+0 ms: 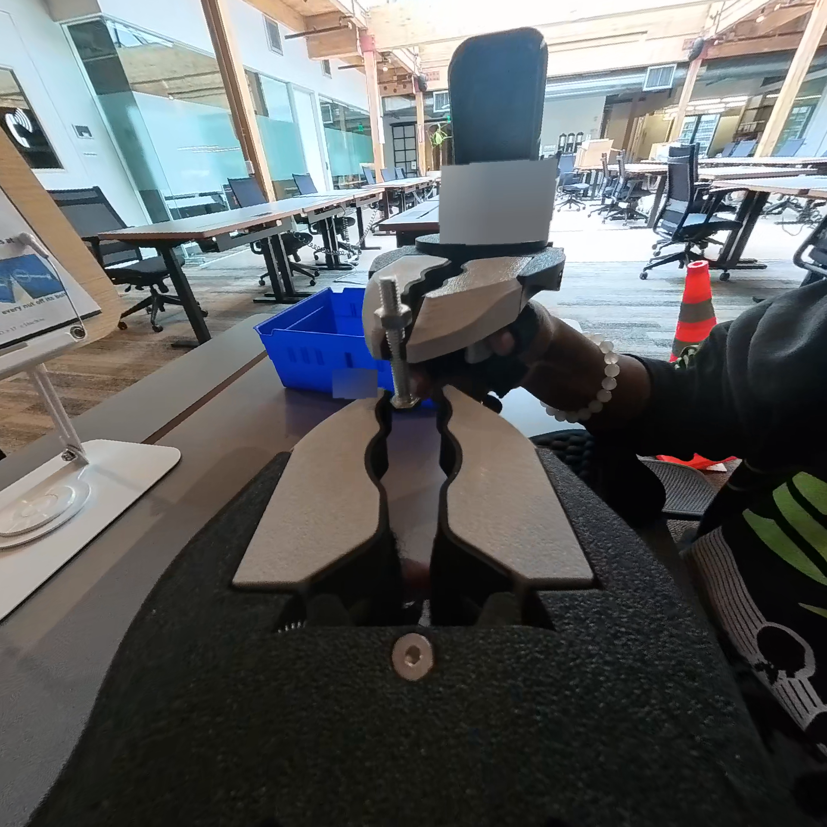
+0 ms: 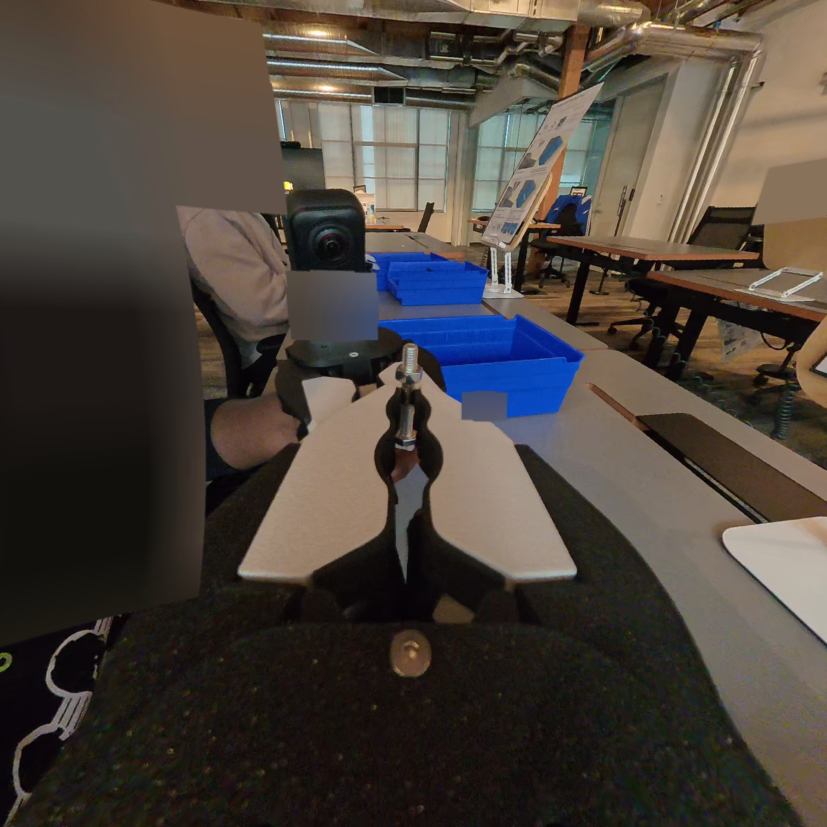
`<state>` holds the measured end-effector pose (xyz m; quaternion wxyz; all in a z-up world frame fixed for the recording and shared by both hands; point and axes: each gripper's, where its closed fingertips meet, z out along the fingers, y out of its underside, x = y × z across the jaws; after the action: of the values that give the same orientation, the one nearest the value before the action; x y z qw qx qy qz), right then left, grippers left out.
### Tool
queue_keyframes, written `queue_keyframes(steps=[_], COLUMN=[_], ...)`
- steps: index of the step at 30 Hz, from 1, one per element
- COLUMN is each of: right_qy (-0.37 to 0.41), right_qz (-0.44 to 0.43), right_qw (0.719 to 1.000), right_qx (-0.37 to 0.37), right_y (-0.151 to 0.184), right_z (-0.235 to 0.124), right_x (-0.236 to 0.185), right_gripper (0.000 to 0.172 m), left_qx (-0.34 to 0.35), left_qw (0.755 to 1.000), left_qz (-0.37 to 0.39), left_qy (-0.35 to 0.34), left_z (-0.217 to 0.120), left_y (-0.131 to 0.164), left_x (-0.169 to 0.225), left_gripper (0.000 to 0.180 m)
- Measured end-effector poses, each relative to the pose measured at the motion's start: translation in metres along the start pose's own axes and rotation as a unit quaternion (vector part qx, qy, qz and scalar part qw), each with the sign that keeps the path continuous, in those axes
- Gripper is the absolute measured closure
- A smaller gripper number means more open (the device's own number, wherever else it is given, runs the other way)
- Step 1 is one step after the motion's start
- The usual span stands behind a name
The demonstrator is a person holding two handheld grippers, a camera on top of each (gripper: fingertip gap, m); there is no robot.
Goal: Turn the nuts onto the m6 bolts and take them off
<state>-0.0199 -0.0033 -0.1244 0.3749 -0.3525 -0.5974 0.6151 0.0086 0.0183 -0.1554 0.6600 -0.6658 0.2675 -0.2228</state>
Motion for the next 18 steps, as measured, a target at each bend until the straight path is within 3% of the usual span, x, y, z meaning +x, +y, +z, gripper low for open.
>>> queue_keyframes(steps=[18], right_qy=[0.004], right_qz=[-0.011], right_qw=[0.999], right_qx=[-0.032], right_y=[0.014], right_z=[0.001], right_x=[0.005], right_gripper=[0.167], left_qx=[0.007], left_qw=[1.0], left_qz=[0.005], left_qy=[-0.012], left_z=[0.001], left_y=[0.012], left_x=[-0.008], left_gripper=[0.172])
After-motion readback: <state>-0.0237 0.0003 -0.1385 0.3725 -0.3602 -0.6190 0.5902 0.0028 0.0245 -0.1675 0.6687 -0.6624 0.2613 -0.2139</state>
